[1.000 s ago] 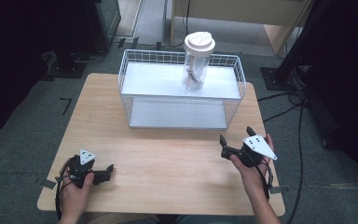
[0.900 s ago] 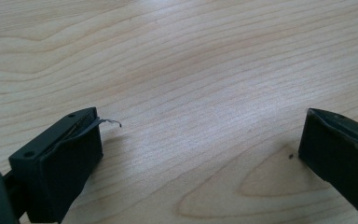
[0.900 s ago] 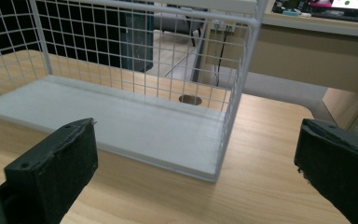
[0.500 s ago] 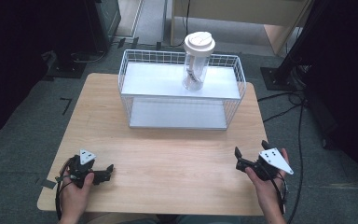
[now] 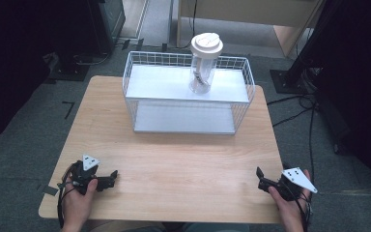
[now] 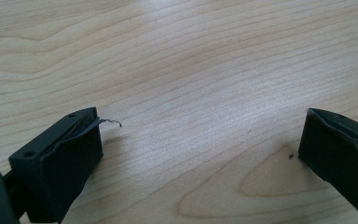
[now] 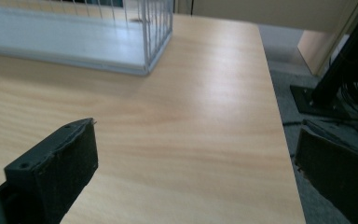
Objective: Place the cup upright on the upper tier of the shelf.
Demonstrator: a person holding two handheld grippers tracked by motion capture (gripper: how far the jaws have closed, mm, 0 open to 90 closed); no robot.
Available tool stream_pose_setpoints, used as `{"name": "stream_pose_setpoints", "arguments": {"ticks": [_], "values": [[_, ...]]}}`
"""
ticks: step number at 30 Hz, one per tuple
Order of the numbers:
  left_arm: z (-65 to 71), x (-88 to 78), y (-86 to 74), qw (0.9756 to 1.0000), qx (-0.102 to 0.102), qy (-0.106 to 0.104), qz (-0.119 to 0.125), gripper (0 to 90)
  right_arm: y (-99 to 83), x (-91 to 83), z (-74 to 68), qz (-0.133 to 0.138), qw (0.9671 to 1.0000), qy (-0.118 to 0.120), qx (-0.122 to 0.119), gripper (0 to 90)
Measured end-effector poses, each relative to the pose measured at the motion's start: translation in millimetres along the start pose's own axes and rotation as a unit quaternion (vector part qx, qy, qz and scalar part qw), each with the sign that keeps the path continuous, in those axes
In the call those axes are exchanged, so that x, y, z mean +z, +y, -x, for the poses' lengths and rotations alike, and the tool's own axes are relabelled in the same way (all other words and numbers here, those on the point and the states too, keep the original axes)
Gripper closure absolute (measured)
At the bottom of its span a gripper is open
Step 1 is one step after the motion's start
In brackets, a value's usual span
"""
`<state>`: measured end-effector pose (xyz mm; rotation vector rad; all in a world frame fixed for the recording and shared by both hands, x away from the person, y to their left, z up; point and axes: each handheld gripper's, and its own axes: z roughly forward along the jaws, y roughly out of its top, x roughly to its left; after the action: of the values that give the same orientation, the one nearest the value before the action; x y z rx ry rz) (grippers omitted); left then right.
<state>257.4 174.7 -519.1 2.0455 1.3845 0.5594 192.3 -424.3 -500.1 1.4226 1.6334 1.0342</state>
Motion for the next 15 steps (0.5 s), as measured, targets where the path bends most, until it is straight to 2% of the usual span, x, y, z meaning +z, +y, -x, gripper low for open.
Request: {"name": "stream_pose_setpoints", "arguments": {"ticks": [6,9,11,12,13,14,15], "values": [[0.0,0.0,0.0,1.0,0.0,0.0,0.0,0.0,-15.8,-1.1,5.7,-0.043,0.9991,0.003,0.001,0.0],[0.0,0.0,0.0,1.0,0.0,0.0,0.0,0.0,-22.6,1.1,6.8,-0.077,0.997,0.001,-0.006,0.0],[0.0,0.0,0.0,1.0,0.0,0.0,0.0,0.0,-23.1,0.2,6.6,-0.08,0.9967,-0.001,-0.008,0.0],[0.0,0.0,0.0,1.0,0.0,0.0,0.0,0.0,-23.4,0.9,6.3,-0.092,0.9957,-0.001,-0.008,0.0],[0.0,0.0,0.0,1.0,0.0,0.0,0.0,0.0,-23.6,3.4,6.1,-0.116,0.9932,-0.003,-0.005,0.0],[0.0,0.0,0.0,1.0,0.0,0.0,0.0,0.0,-23.6,3.4,6.1,-0.116,0.9932,-0.003,-0.005,0.0],[0.0,0.0,0.0,1.0,0.0,0.0,0.0,0.0,-23.7,4.5,5.1,-0.128,0.9917,-0.007,-0.002,0.0]]}}
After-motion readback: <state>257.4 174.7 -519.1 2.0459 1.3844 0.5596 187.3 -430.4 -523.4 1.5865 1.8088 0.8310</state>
